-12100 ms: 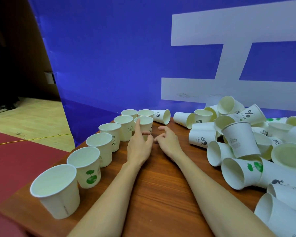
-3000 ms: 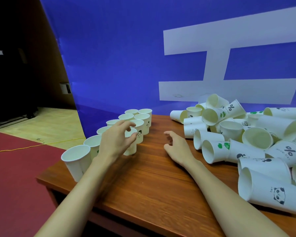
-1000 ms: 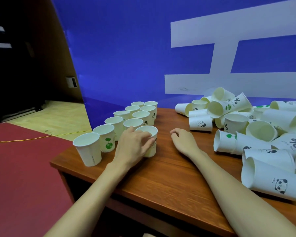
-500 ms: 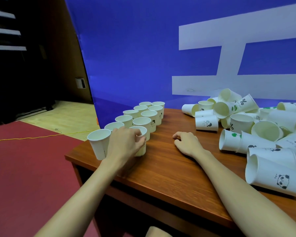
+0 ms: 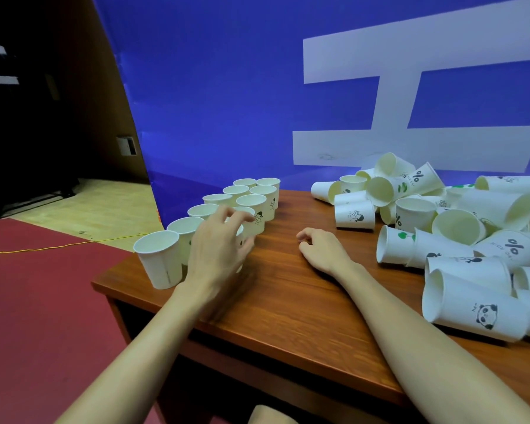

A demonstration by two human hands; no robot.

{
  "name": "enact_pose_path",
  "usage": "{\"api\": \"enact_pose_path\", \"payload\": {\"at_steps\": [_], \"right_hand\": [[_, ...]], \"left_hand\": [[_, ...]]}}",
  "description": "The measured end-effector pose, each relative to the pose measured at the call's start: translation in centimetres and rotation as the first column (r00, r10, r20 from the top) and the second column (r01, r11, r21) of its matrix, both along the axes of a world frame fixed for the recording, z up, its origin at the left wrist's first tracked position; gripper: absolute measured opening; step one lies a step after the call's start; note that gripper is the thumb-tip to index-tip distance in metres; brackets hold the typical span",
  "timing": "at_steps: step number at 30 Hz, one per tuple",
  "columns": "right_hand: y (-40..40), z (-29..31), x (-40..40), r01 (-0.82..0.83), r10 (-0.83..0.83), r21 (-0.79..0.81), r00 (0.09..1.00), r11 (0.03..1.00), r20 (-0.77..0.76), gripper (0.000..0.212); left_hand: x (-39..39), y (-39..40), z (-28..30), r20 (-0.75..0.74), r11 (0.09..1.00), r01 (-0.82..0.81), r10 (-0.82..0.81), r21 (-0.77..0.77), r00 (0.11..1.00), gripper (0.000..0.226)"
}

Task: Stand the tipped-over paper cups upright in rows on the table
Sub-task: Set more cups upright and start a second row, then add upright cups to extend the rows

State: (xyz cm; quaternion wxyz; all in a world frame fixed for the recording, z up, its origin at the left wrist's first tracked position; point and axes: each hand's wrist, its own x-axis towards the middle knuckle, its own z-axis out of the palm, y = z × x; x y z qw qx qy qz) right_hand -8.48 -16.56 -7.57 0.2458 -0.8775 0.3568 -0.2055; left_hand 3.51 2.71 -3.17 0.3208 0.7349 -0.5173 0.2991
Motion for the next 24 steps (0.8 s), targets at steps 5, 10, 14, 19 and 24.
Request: {"api": "enact_pose_path", "payload": {"at_steps": [5,10,14,19,24], "right_hand": [[-1.0,1.0,-0.8,0.183,-0.164,-0.046,0.949,0.982,0.27,0.039],[-2.4,1.6,-1.9,0.369,-0.346,0.017,0.851,0.929,0.394,0.044],[-3.5,1.7,-2.4,0.403,-0.395,0.08,0.804,0.912,0.444,0.055],[-3.9,1.7,-2.6,0.396,-0.413,0.131,0.809,0.909,0.418,0.061],[-5.2,1.2,-3.2,0.359,-0.442,0.265,0.794,0.895,0.418,0.06]], "left_hand": [[-2.0,-2.6,-0.3,-0.03,0.986,0.168,-0.168,-0.007,0.985,0.015],[-2.3,-5.8,-1.1,-0.137,0.972,0.222,-0.21,0.08,0.968,0.012],[-2.3,-8.0,-1.4,-0.196,0.957,0.251,-0.221,0.143,0.955,0.01],[-2.0,-10.4,-1.4,-0.305,0.942,0.258,-0.186,0.215,0.934,0.01],[-2.0,-11.4,-2.7,-0.408,0.939,0.256,-0.146,0.229,0.901,0.013]]}}
